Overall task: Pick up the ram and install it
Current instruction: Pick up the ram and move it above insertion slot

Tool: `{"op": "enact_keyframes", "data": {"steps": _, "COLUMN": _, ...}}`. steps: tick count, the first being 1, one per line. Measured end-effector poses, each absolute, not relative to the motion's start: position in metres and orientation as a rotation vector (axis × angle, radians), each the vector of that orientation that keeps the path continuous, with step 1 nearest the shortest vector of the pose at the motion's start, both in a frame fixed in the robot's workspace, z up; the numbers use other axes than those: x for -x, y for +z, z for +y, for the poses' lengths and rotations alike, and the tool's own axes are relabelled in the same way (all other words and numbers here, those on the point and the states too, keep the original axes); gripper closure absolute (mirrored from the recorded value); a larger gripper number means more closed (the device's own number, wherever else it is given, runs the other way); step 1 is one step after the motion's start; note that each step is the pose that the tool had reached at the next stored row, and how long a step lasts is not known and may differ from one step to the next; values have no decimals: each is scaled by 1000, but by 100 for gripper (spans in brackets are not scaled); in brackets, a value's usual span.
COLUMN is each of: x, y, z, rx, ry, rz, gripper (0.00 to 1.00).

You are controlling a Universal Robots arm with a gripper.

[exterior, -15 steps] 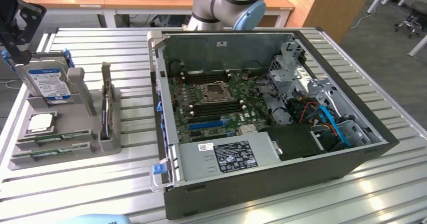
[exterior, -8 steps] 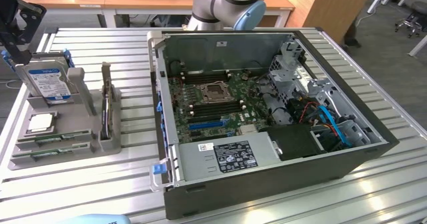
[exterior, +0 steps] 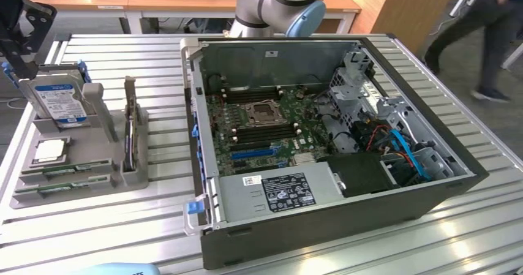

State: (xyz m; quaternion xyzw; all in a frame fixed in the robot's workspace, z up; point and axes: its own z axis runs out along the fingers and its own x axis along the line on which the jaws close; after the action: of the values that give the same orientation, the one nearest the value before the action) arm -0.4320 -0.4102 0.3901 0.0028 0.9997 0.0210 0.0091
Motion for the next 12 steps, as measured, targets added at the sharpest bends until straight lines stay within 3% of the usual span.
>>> {"op": "enact_keyframes", "data": {"steps": 12, "x": 432, "y": 390, "z": -410, "rx": 295, "ry": 67, "rz": 3113, "gripper": 90}}
